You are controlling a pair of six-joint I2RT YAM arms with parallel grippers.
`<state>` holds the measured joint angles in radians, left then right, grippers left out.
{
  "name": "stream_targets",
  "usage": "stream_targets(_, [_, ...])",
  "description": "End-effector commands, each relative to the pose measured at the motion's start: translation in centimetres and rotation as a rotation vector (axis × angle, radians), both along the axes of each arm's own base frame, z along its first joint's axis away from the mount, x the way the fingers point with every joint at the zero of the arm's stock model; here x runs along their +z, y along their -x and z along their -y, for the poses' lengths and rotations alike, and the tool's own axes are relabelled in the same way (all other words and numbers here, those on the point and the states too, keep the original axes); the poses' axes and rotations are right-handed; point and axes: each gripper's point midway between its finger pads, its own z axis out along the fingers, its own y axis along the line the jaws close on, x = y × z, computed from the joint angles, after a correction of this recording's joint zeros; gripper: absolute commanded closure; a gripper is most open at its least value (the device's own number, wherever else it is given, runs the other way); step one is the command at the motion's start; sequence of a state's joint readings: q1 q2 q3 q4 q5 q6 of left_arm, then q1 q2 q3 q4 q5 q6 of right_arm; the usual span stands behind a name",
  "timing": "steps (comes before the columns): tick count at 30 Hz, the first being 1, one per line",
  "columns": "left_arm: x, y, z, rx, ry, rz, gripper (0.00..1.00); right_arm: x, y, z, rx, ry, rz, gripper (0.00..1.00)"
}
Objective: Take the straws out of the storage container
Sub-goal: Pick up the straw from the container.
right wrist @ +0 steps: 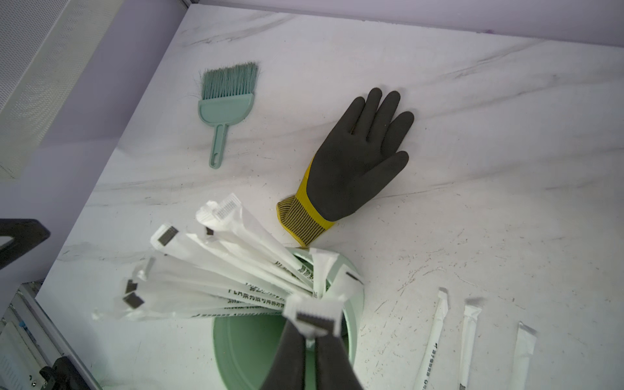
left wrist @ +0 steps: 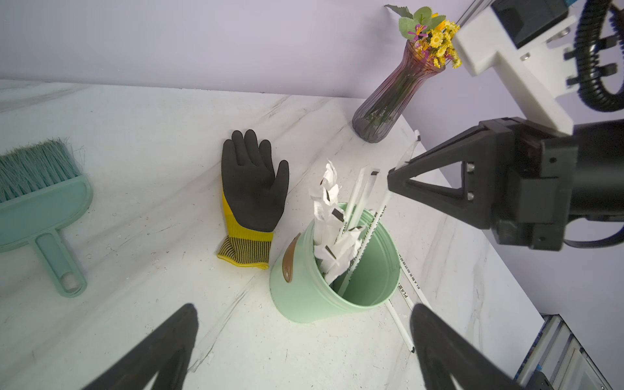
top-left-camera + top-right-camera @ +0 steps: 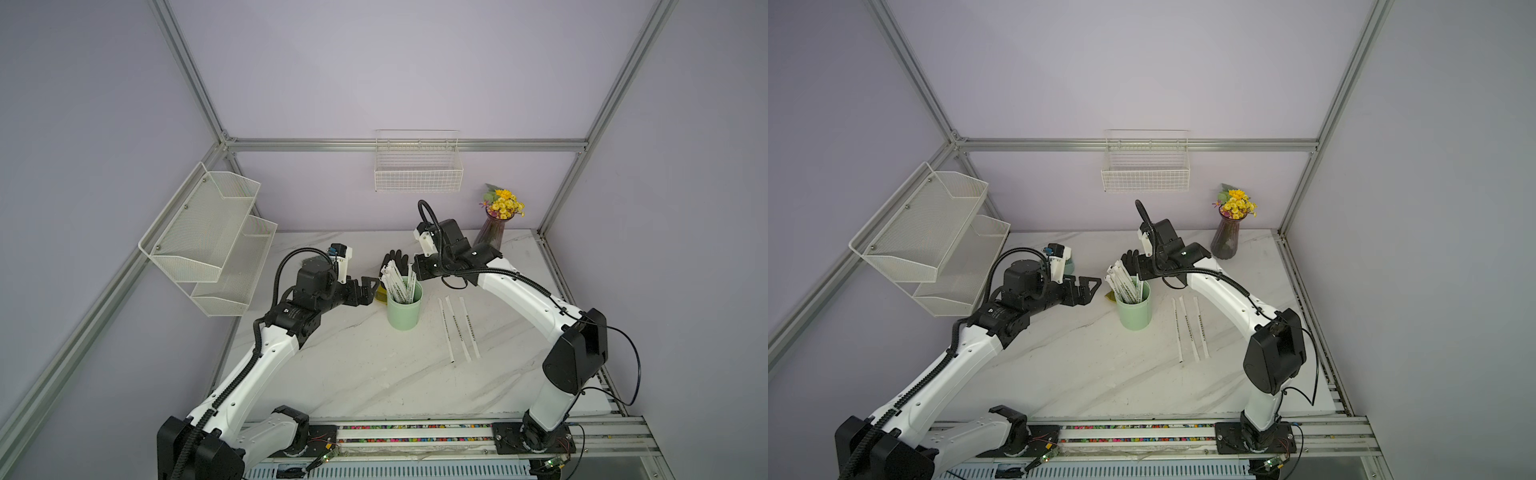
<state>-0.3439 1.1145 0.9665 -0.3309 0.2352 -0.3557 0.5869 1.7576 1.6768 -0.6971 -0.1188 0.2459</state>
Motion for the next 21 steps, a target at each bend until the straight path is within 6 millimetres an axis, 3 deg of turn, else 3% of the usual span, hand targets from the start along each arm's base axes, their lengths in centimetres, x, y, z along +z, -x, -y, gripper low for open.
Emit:
stream_targets(1, [1.2, 0.0, 0.3, -0.015, 0.015, 0.042, 0.03, 2.4, 0.4, 0.4, -0.001, 0.000, 0.045, 0.91])
stream_targets(5, [1.3, 0.0, 0.3, -0.013, 0.015, 0.043, 0.03, 4.3, 0.4, 0.3, -0.003, -0.024, 0.076, 0.92])
stream_targets(11, [1.5, 0.0, 0.3, -0.012, 0.015, 0.048, 0.03, 9.1, 0.7, 0.8, -0.014, -0.062, 0.146, 0.94])
stream_targets(17, [1.6, 0.0, 0.2, -0.010, 0.017, 0.053, 0.03, 14.4, 2.1, 1.8, -0.014, -0.118, 0.225, 0.95])
stream_targets(21, [1.8, 0.0, 0.2, -0.010, 0.019, 0.059, 0.03, 16.4, 3.1, 3.2, -0.033, -0.095, 0.256, 0.95])
